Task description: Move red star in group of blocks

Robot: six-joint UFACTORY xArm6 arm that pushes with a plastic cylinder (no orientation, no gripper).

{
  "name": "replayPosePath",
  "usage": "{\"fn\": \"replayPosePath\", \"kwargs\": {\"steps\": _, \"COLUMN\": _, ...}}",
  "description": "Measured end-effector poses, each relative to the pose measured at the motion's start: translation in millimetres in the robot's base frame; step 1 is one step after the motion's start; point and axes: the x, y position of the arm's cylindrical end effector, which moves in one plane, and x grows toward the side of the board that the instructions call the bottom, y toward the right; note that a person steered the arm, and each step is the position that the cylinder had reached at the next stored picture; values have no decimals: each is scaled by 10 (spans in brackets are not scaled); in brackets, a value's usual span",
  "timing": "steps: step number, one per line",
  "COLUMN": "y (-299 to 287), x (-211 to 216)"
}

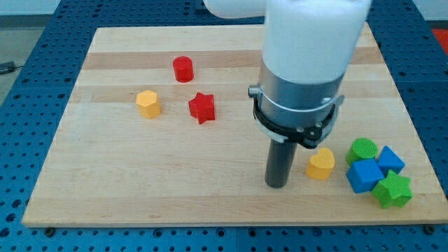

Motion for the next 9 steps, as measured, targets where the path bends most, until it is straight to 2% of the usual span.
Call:
{"fn": "replayPosePath", "kwargs": {"steps": 2, "y": 546, "x": -83}}
{"fn": "replayPosePath", "kwargs": {"steps": 4, "y": 635, "x": -83}}
{"fn": "replayPosePath", "kwargs": {"steps": 5, "y": 156, "x": -313}}
{"fn": "replayPosePath", "kwargs": {"steps": 6, "y": 229, "x": -739}}
{"fn": "replayPosePath", "kwargs": {"steps": 7, "y": 48, "x": -1383}}
{"fn": "replayPosePath", "kwargs": {"steps": 8, "y": -562, "x": -2004}}
{"fn": "replayPosePath", "kwargs": {"steps": 9, "y": -1255, "x": -2059}}
